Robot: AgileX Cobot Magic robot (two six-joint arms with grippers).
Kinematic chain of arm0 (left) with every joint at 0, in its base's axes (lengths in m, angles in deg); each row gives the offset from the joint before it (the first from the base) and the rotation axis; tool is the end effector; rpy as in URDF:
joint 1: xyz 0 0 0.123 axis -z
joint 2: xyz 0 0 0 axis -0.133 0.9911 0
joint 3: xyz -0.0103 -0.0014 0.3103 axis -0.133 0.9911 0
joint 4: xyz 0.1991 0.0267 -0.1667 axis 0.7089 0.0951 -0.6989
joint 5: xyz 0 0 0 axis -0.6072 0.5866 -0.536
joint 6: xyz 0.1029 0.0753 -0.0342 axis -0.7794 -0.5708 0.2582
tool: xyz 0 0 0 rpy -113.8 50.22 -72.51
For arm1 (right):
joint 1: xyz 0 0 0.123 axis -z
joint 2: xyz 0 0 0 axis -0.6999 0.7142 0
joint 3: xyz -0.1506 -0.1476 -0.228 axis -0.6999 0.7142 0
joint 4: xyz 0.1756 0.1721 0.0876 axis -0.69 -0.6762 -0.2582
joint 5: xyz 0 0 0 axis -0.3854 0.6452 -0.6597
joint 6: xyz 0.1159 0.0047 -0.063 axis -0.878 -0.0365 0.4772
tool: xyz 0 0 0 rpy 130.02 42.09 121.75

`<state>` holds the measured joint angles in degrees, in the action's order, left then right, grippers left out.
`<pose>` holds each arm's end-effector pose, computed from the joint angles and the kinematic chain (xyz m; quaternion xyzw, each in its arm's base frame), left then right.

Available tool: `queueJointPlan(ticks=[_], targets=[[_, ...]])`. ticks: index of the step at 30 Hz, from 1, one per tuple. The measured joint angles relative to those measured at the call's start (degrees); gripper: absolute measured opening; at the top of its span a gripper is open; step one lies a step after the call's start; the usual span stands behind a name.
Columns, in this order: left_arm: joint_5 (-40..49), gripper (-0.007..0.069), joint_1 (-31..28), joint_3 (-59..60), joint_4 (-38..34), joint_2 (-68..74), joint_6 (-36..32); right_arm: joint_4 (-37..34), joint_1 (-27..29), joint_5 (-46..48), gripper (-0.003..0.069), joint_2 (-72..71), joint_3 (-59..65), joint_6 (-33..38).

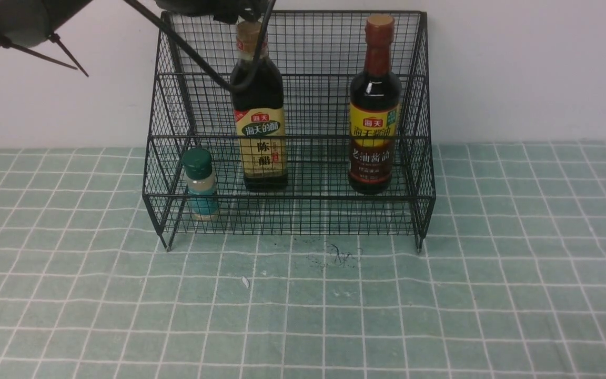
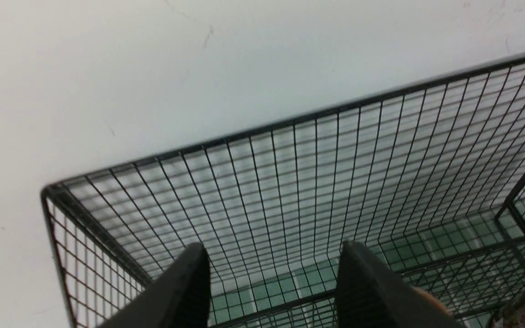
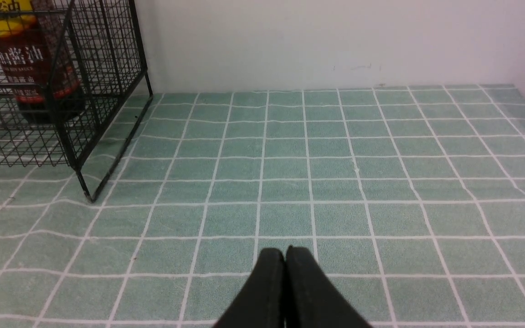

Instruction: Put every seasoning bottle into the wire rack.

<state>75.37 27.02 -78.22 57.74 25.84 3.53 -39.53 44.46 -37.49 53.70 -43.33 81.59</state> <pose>0.4717 -0.1523 0.4006 0.1220 0.8518 -0.0433 0.5075 0.0749 -0.0032 0.1603 0.0358 0.8051 0.0115 0.5920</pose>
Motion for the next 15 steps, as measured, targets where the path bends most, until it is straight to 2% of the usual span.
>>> queueJointPlan(ticks=[4,7,8,9,13,15], targets=[[0.80,0.0331,0.00,0.00,-0.47,-2.88,0.00,0.00,0.00,0.00,-0.0013,0.00,0.00,0.24],[7.06,0.0244,0.00,0.00,-1.38,-7.62,0.00,0.00,0.00,0.00,-0.0013,0.00,0.00,0.34],[7.61,0.0237,0.00,0.00,-1.41,-8.22,0.00,0.00,0.00,0.00,-0.0013,0.00,0.00,0.34],[12.57,0.0171,0.00,0.00,-1.52,-10.77,0.00,0.00,0.00,0.00,-0.0013,0.00,0.00,0.34],[23.81,0.0022,0.00,0.24,-1.71,-16.96,-0.41,0.00,0.00,0.00,-0.0013,0.00,0.00,0.34],[26.65,0.0001,0.00,1.77,-2.73,-20.39,-1.34,0.00,0.00,0.00,-0.0013,0.00,0.00,0.34]])
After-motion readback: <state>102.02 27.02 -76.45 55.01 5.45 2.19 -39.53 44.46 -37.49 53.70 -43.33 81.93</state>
